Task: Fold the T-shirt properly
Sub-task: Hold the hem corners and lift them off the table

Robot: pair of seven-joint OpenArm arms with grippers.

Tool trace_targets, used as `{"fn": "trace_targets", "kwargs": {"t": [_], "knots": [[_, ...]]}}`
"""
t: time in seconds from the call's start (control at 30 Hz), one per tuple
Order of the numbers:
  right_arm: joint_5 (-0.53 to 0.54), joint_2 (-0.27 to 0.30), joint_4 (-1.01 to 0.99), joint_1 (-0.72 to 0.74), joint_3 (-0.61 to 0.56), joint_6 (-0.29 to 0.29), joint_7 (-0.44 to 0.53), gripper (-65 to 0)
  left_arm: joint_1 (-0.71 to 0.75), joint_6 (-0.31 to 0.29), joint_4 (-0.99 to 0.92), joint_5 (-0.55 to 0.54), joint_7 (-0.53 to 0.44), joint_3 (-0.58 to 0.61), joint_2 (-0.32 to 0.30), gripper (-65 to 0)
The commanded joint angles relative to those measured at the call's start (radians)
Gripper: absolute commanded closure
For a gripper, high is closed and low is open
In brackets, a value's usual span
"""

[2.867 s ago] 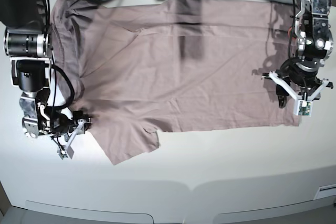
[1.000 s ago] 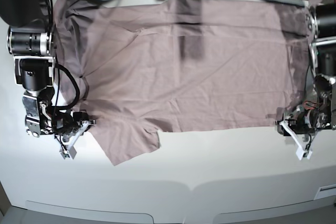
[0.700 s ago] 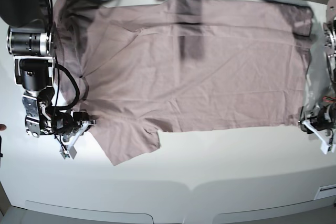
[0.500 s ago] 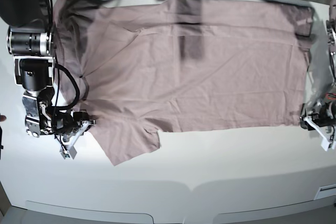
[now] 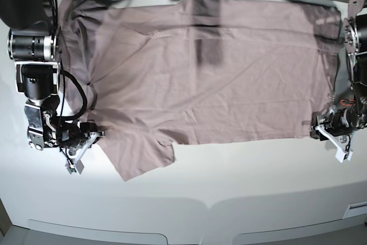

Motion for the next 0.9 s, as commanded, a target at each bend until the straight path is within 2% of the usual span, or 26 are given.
{"fn": "trace_targets", "kwargs": {"t": [0.0, 0.07, 0.1, 0.2, 0.23, 0.43, 0.6, 0.7, 0.87], "knots": [[-0.01, 0.006, 0.006, 0.019, 0.0, 0.006, -0.019, 0.0, -0.025, -0.011, 0.013, -0.005, 0.013, -0.003, -0.011, -26.5], [-0.01, 0.006, 0.006, 0.019, 0.0, 0.006, -0.019, 0.0, -0.024, -0.011, 0.013, -0.005, 0.019, -0.003, -0.011, -24.1], [-0.01, 0.006, 0.006, 0.019, 0.0, 0.006, -0.019, 0.0, -0.024, -0.011, 0.013, -0.005, 0.026, -0.003, -0.011, -20.9], [-0.01, 0.006, 0.006, 0.019, 0.0, 0.007, -0.02, 0.0, -0.025, -0.011, 0.013, -0.02, 0.037, -0.003, -0.011, -2.6], [-0.01, 0.006, 0.006, 0.019, 0.0, 0.006, -0.02, 0.0, -0.025, -0.011, 0.014, -0.02, 0.036, -0.003, -0.011, 0.0], [-0.005, 0.013, 0.01, 0.019, 0.0, 0.007, -0.02, 0.0, -0.028, -0.011, 0.014, -0.019, 0.034, -0.003, -0.018, 0.0], [0.117, 0.055, 0.034, 0.019, 0.0, 0.02, -0.055, 0.0, -0.03, -0.011, 0.016, -0.019, 0.032, -0.003, -0.019, 0.0], [0.157, 0.08, 0.051, 0.019, 0.0, 0.02, -0.108, 0.0, -0.03, -0.011, 0.016, -0.019, 0.013, -0.003, -0.019, 0.0], [0.24, 0.112, 0.069, 0.019, 0.0, 0.02, -0.124, 0.0, -0.028, -0.01, 0.032, -0.021, 0.018, -0.003, -0.019, 0.0]]}}
